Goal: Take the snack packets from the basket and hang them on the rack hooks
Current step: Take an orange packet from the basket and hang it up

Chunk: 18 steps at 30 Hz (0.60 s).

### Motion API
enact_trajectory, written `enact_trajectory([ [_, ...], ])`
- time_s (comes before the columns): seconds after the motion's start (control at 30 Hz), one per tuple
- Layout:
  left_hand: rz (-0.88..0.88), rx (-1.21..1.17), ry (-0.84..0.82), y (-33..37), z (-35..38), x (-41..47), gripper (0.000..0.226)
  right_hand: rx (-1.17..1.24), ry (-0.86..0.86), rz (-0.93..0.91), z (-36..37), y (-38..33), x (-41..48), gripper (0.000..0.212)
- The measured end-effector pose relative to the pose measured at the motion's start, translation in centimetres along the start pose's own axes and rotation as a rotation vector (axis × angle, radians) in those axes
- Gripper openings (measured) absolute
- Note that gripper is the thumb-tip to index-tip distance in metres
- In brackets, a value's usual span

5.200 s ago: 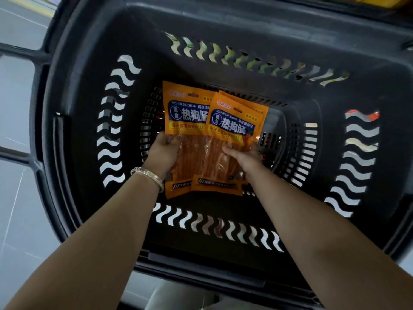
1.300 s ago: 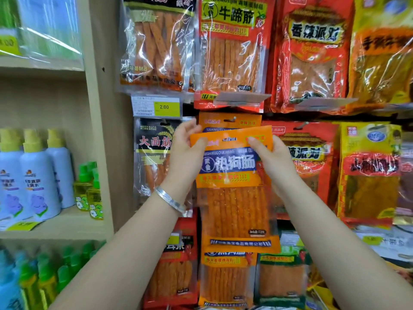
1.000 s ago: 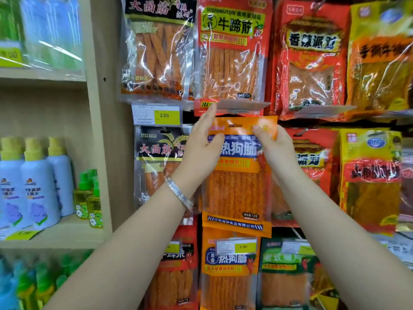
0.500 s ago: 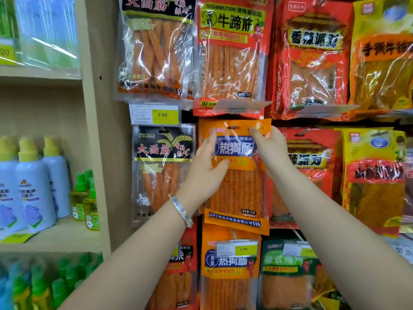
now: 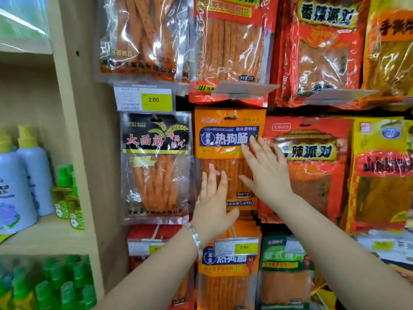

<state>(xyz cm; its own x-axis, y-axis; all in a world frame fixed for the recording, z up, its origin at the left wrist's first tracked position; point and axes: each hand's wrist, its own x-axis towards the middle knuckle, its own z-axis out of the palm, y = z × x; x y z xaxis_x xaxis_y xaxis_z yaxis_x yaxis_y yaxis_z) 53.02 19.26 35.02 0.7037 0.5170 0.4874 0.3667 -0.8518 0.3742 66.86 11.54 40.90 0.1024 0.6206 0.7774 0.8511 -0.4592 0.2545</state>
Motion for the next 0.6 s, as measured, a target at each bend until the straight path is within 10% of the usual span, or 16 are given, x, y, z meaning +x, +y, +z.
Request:
enact_trajectory([
  [0.6, -0.040, -0.066, -0.010, -1.0, 0.1, 3.6, 0.088, 0.060, -0.302, 0.019, -0.4, -0.8, 4.2, 0.059],
])
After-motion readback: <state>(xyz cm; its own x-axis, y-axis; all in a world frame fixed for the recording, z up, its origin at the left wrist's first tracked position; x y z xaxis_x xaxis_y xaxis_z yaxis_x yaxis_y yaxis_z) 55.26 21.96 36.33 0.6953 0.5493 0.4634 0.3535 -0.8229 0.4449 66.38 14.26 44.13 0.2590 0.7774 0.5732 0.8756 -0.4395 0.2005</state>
